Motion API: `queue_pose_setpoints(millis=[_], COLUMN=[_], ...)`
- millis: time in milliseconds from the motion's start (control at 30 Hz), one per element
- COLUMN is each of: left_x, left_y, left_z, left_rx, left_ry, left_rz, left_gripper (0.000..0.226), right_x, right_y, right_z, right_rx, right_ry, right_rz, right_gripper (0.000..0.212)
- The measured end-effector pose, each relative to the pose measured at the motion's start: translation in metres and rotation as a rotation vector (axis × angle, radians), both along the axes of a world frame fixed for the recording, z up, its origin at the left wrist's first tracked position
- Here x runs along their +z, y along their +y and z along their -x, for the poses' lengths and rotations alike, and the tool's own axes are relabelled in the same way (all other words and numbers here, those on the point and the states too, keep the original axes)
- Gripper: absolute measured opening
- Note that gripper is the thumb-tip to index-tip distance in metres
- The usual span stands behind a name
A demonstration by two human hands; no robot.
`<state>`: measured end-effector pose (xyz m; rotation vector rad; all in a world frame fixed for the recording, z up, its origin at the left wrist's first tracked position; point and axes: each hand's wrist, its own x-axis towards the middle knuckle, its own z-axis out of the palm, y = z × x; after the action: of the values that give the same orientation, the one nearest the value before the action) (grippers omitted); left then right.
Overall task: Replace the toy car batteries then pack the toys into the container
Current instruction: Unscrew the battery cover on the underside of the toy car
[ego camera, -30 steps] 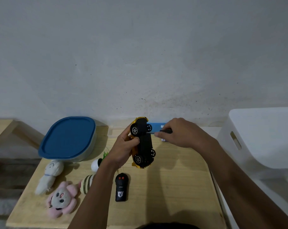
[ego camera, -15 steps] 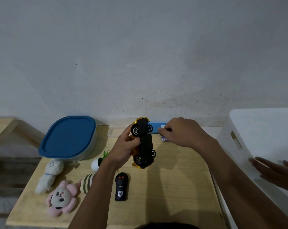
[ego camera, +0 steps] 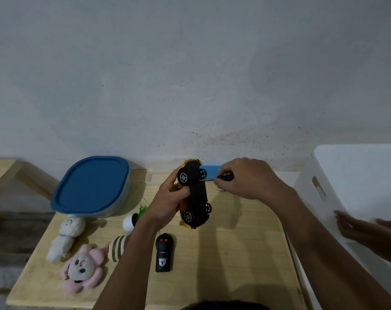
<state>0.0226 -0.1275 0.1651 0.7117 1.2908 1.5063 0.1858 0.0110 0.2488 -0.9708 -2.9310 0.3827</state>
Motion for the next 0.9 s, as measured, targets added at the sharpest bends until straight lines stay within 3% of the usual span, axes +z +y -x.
queue_pose_setpoints(millis=[133,333,500,767,900], left_x=[-0.0030,-0.0015,-0.0037,-0.0041,-0.0043], left_y=[0.0006,0.0014,-0.0001,-0.0008,-0.0010], left_z=[-0.0017,-0.0014,0.0001,0.0013,0.0010], left_rx=[-0.005,-0.010,-0.004,0.011,0.005], left_ry=[0.000,-0.005,-0.015,-0.023,-0.015], left_rz=[0.008,0.004,0.007,0.004,0.010], left_gripper=[0.059,0.057,0.058,0.060,0.060], right_x=[0.0042,-0.0023,0.0043,0.0009,0.0028], right_y=[-0.0015,-0.0017,-0.0017,-0.0055,-0.0038], right_z=[-0.0007,0.0034,-0.0002,0.0007,-0.0004], right_rx=[0.061,-0.078,-0.007,0.005,0.030], right_ry=[0.004,-0.102,-0.071,-0.045,0.001], right_rz=[0.025,0.036,0.011,0.018,0.035], right_gripper=[0.020,0.049,0.025,0.037,0.021])
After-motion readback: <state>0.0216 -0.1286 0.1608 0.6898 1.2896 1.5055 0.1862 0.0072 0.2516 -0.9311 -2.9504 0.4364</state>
